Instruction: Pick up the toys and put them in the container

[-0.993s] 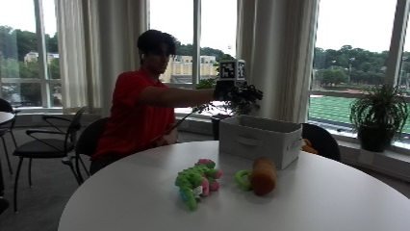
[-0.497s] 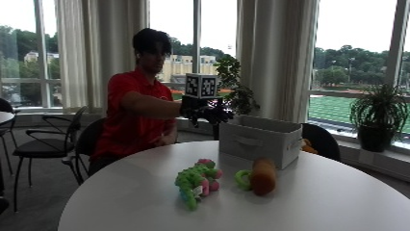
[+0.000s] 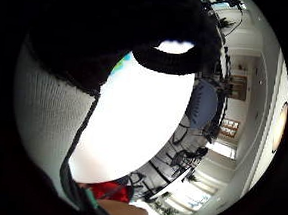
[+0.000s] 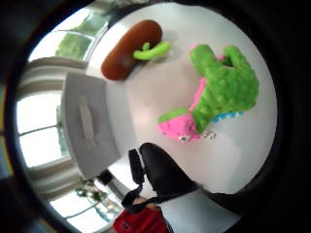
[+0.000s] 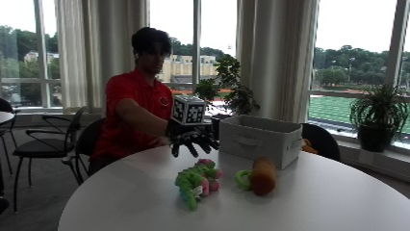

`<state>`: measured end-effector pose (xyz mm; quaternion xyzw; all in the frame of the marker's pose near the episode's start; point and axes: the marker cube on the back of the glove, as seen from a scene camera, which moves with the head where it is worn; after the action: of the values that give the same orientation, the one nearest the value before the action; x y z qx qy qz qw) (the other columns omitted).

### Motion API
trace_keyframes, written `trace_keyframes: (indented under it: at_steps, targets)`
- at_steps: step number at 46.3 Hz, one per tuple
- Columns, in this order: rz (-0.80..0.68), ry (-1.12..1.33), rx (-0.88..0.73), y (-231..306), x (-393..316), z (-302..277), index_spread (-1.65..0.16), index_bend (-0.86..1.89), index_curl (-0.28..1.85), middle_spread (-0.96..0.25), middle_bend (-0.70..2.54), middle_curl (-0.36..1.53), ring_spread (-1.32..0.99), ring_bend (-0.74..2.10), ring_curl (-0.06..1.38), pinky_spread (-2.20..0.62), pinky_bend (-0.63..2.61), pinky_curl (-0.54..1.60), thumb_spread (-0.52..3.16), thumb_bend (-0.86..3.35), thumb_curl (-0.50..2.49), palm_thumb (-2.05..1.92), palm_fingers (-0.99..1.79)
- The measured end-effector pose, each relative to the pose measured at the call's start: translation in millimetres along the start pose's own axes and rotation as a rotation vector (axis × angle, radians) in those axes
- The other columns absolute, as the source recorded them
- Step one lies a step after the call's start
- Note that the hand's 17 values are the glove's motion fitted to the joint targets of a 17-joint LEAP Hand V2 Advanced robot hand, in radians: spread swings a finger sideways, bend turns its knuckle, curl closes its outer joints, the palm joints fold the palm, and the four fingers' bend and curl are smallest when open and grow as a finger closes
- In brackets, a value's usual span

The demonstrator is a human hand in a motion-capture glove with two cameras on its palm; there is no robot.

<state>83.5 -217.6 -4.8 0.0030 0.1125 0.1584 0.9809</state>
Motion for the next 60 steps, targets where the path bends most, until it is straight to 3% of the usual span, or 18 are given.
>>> trace_keyframes:
  at_steps: [28,41,47,52,60]
  targets:
    - [-0.006,-0.057,-0.074,-45.8,7.8,55.3,-0.38,0.20,0.25,-0.03,0.11,0.24,-0.02,0.32,0.35,0.11,1.19,0.33,0.96,-0.06,0.27,-0.06,-0.09]
    - [0.084,-0.031,-0.205,-63.7,0.6,87.8,-0.37,0.12,0.26,0.00,0.09,0.20,0.04,0.16,0.30,0.11,1.43,0.39,0.96,-0.05,0.27,-0.04,-0.19]
    - [0.102,-0.020,-0.285,-62.1,-1.4,85.0,-0.36,0.08,0.23,0.01,0.10,0.19,0.06,0.23,0.31,0.10,1.47,0.40,1.00,-0.02,0.28,0.00,-0.19]
    - [0.099,0.001,-0.352,-62.6,-1.4,79.4,-0.36,0.07,0.20,0.00,0.12,0.18,0.05,0.45,0.36,0.09,1.43,0.39,1.07,0.01,0.30,0.07,-0.09]
    - [0.087,0.059,-0.386,-57.9,-5.1,73.1,-0.39,0.16,0.21,-0.07,0.22,0.23,-0.01,0.60,0.40,0.02,1.35,0.35,1.19,0.07,0.34,0.22,0.07]
